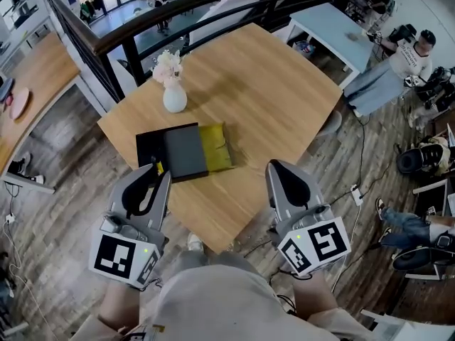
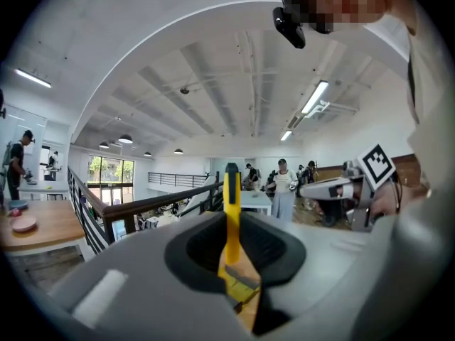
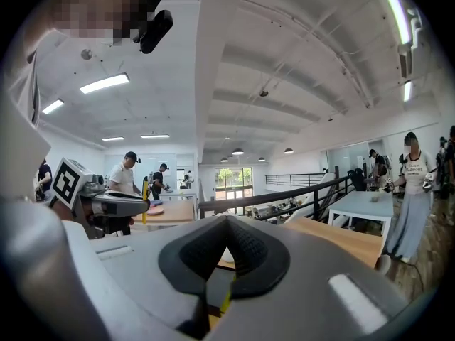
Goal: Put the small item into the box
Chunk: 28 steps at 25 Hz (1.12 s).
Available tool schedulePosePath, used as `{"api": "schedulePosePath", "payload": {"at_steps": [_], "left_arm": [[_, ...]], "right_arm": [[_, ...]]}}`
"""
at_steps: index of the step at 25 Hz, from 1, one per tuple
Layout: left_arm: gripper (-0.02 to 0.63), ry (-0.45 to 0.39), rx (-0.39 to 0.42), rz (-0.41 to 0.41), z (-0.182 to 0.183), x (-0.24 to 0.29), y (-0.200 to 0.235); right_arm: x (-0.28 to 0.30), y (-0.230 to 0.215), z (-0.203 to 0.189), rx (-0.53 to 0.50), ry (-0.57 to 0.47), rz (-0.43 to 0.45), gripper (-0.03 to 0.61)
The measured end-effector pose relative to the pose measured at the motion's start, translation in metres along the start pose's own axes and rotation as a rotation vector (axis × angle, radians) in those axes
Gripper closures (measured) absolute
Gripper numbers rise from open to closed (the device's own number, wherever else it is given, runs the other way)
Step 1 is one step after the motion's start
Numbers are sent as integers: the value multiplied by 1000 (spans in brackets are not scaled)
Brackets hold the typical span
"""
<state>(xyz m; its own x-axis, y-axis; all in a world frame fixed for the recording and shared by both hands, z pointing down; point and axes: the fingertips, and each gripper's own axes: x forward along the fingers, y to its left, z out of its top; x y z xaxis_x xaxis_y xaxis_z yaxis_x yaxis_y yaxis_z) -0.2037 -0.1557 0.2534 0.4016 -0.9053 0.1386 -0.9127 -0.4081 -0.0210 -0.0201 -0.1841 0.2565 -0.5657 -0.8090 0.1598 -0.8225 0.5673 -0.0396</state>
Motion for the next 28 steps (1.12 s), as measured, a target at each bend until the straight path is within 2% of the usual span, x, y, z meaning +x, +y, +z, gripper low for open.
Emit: {"api": "schedulePosePath", "payload": {"at_steps": [2,6,13,15,17,28], "left_arm": [[565,10,4,7,-1,2,-4],[565,26,13,15,-3,12,-10],[565,33,-11,-1,1,37,-18],[565,47,-12,-7,-2,49,-20],[565,66,-9,-9,-7,64,-19],[565,187,-57,-59,-61,145,-17]], "right_arm": [[-1,-6,-2,3,-3,3,578],[1,-12,-2,-80,-11,-8,578],[8,-26,-7,-42,0,13,578],[10,-32,-9,-60,17,-4,578],[12,-40,-10,-84,31,-24,577],[48,-75,-40,-34,86,-29,578]]}}
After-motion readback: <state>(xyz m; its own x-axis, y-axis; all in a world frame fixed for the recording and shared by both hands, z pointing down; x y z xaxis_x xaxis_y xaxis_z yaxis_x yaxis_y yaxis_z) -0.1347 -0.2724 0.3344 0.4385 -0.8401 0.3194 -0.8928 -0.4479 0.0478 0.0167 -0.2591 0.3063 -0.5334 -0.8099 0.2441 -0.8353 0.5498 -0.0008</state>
